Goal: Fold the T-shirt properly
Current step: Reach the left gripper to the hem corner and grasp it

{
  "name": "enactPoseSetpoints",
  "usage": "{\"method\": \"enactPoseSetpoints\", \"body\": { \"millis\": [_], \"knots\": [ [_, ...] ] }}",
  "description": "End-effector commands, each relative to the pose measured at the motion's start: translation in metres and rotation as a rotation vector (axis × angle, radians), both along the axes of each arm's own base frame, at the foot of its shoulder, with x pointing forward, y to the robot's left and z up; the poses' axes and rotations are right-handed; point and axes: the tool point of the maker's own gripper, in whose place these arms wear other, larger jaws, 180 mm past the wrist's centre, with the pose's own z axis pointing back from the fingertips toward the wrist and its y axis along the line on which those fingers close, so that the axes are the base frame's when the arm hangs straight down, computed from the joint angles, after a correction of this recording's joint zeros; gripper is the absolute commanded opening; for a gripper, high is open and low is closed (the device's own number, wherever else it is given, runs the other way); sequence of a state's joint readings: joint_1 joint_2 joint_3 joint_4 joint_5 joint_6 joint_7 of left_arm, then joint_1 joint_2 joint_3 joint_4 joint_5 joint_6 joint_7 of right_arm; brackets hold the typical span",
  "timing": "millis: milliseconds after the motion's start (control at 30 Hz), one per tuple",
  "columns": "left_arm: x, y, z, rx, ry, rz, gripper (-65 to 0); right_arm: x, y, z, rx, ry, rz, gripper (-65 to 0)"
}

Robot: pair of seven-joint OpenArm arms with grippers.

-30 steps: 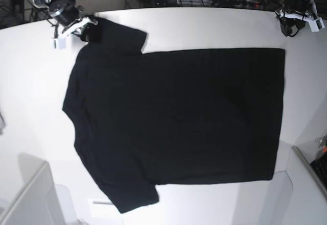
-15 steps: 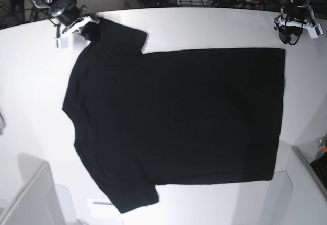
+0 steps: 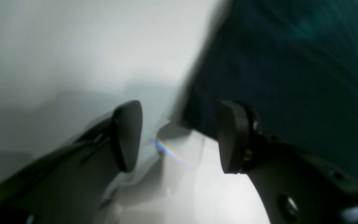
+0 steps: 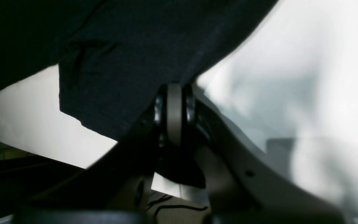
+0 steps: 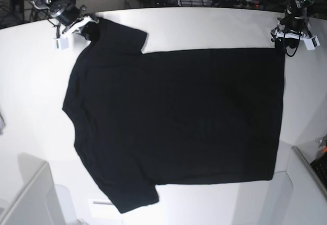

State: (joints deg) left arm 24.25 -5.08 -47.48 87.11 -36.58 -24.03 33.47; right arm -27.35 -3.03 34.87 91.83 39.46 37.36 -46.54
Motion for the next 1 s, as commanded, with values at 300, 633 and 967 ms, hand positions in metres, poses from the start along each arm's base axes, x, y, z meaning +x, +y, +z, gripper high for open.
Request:
{"method": "enactPoseSetpoints", "body": {
  "millis": [300,633,967],
  "knots": [
    [0.012,-0.008,-0.013,-0.056,0.029,-0.011,-28.6,-0.021,-0.005,-0.014,-0.052,0.108,0.037,-65.0],
    [0.009,-0.006,-0.014,-0.051,0.038,-0.013,-65.0,-0.021,-0.007,-0.014,-0.056,0.102,0.031,-65.0],
    [-0.019,0.009,-0.011,0.0,0.103,-0.031,-65.0,-0.028,-0.01,-0.013,-0.063,0.11,0.027,-65.0]
  ]
}}
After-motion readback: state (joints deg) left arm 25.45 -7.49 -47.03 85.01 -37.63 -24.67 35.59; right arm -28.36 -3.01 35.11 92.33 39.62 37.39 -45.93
